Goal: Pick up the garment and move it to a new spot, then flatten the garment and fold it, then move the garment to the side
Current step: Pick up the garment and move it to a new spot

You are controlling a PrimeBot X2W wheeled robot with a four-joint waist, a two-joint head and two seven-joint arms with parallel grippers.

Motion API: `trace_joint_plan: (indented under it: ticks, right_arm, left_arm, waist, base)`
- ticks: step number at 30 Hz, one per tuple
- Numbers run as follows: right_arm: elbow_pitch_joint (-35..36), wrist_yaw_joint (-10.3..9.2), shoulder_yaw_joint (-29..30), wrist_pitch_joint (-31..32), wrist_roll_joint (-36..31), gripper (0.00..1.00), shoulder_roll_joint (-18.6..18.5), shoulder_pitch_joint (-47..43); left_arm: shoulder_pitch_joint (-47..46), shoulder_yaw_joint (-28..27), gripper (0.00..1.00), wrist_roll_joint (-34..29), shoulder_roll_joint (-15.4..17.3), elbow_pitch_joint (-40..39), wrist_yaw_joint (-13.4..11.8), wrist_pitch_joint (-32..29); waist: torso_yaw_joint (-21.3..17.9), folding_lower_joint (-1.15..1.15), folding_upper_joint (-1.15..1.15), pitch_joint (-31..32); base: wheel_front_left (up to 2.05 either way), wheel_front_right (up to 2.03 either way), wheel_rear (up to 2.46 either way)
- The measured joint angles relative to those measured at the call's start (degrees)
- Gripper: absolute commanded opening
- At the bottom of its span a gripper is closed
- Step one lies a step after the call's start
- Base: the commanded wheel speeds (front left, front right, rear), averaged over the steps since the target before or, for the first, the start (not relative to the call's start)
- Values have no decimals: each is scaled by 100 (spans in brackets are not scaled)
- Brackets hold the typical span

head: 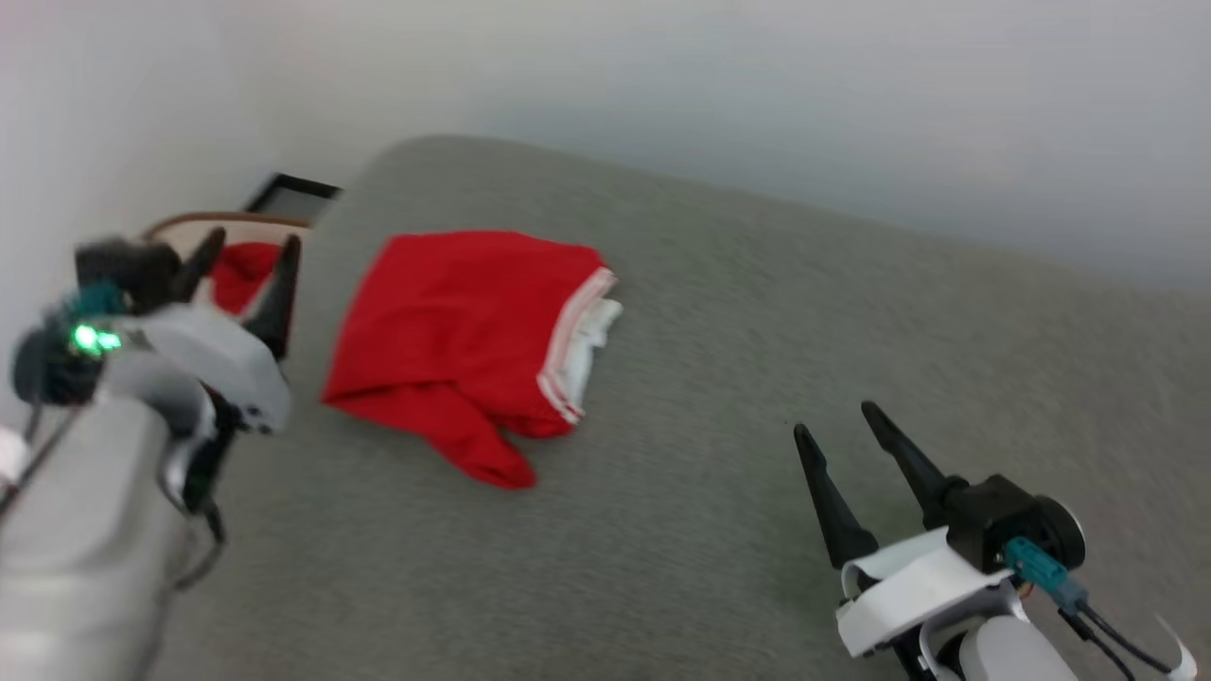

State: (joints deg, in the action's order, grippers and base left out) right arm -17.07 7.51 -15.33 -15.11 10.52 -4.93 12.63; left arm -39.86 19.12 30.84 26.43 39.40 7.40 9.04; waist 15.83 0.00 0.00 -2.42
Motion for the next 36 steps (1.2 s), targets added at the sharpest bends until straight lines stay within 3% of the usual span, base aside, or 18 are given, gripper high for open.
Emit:
trace_joint_plan:
  ticks: [3,7,10,14,19,26,27,29,30,36]
  right_arm:
    - [55,-1,-20,-1,0,100,8,122]
    - [130,-1,-22,-1,0,100,24,266]
    - [186,-1,-29,-1,0,100,47,345]
    - [287,-1,-53,-1,0,100,58,423]
    - [445,-1,-85,0,-5,100,67,505]
    - [612,-1,-205,0,-48,100,75,648]
    - [639,-1,-220,0,-54,100,71,682]
    - [648,-1,-243,0,-54,100,65,693]
    - [648,-1,-246,0,-54,100,63,693]
    - [589,-1,-259,0,-23,100,74,636]
  left_arm:
    - [-502,423,100,500,304,411,0,-556]
    - [-994,821,100,1460,581,794,0,-1760]
    - [-1180,988,100,2141,759,1018,0,-2739]
    - [-1338,1148,100,2791,949,1103,-1,-3615]
    - [-1344,1371,100,3272,1043,1221,-1,-4307]
    - [-1434,1436,100,3718,1246,1341,0,-4597]
    - [-1452,1445,80,3763,1277,1350,0,-4632]
    - [-1495,1500,17,3807,1348,1344,1,-4634]
    - [-1499,1529,0,3828,1378,1328,0,-4630]
    - [-1475,1660,0,3871,1291,1334,4,-3784]
  waist:
    - [-337,0,0,-248]
    - [-743,0,0,-646]
    - [-1021,0,0,-931]
    - [-1349,0,0,-1292]
    - [-1680,0,0,-1721]
    - [-2002,0,0,-2225]
    - [-2037,0,0,-2281]
    - [-2104,0,0,-2373]
    - [-2134,0,0,-2403]
    - [-2210,0,0,-2296]
  base:
    - [0,0,0]
    - [0,0,0]
    - [0,0,0]
    - [0,0,0]
    - [0,0,0]
    - [0,0,0]
    - [0,0,0]
    - [0,0,0]
    - [0,0,0]
    - [0,0,0]
